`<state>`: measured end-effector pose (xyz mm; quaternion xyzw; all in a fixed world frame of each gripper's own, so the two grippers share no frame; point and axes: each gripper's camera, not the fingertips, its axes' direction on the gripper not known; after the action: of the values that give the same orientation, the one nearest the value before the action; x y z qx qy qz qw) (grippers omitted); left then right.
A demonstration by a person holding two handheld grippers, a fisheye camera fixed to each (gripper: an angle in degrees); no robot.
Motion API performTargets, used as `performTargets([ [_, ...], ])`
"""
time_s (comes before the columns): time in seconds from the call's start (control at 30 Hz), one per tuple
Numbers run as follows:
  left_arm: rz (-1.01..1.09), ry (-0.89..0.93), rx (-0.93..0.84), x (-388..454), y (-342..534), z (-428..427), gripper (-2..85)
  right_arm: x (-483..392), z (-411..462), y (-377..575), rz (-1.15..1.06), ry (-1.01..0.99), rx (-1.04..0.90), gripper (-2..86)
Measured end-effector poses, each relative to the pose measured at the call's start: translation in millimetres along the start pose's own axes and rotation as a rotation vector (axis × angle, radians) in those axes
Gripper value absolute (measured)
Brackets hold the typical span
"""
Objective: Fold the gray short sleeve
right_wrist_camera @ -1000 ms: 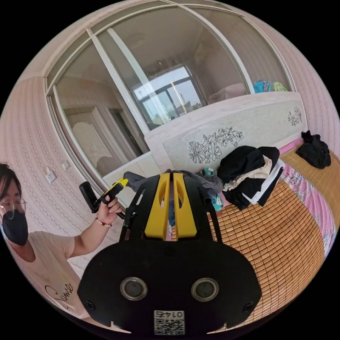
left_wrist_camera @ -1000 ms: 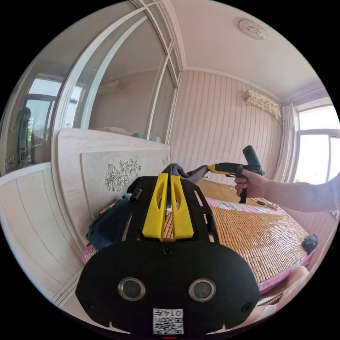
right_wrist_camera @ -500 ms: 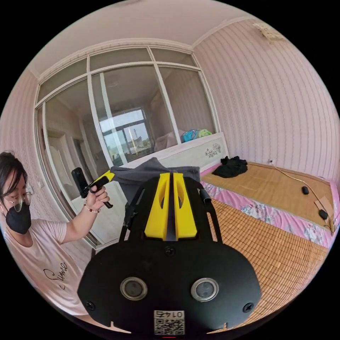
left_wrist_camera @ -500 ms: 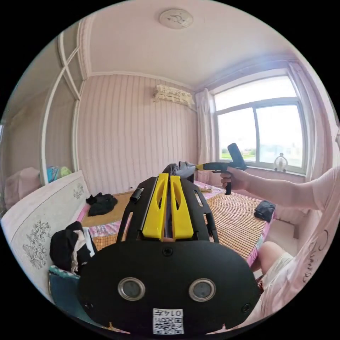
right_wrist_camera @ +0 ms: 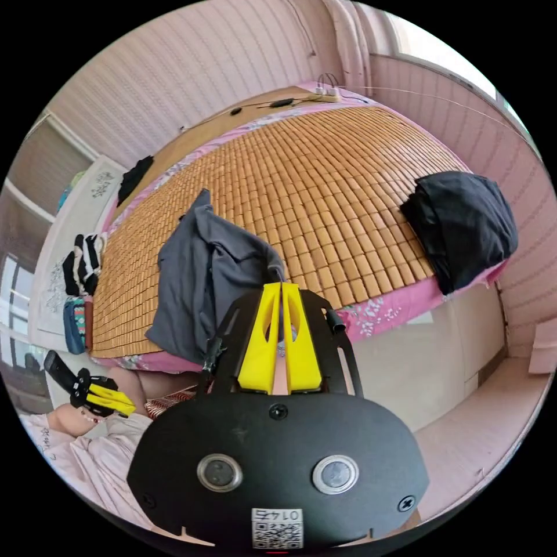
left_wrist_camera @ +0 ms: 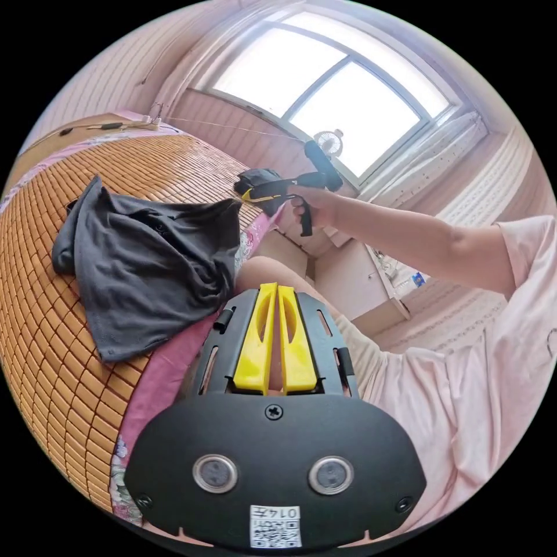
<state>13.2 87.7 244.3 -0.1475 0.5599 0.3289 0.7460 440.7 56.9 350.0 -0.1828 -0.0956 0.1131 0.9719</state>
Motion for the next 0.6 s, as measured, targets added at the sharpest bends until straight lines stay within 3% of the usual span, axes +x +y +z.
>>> performTargets([
  [0.13,-0.091,-0.163,-0.007,-31.2,5.6,-23.5,-1.0,-63.5,-1.2,2.9,-0.328,0.07,0.039,1.2],
  [0.3,-0.363,-0.292,0.078,-86.6,25.5,-61.9,-1.0,-208.5,24.7,41.1,-0.83,-0.267,-0.042,6.2],
  [0.43,-0.501,-0.344,0.176,-106.0,33.4,-85.0,-1.0,-257.4,47.8,60.8,-0.952,-0.225,-0.075,10.5],
  [0.5,-0.51,-0.376,0.18,-109.4,29.5,-88.3,-0.9,-257.5,63.2,59.1,-0.917,-0.144,-0.137,9.5],
  [0.6,-0.51,-0.407,0.176,-119.0,17.4,-88.9,-0.8,-233.1,50.2,51.2,-0.859,-0.228,-0.149,5.9],
])
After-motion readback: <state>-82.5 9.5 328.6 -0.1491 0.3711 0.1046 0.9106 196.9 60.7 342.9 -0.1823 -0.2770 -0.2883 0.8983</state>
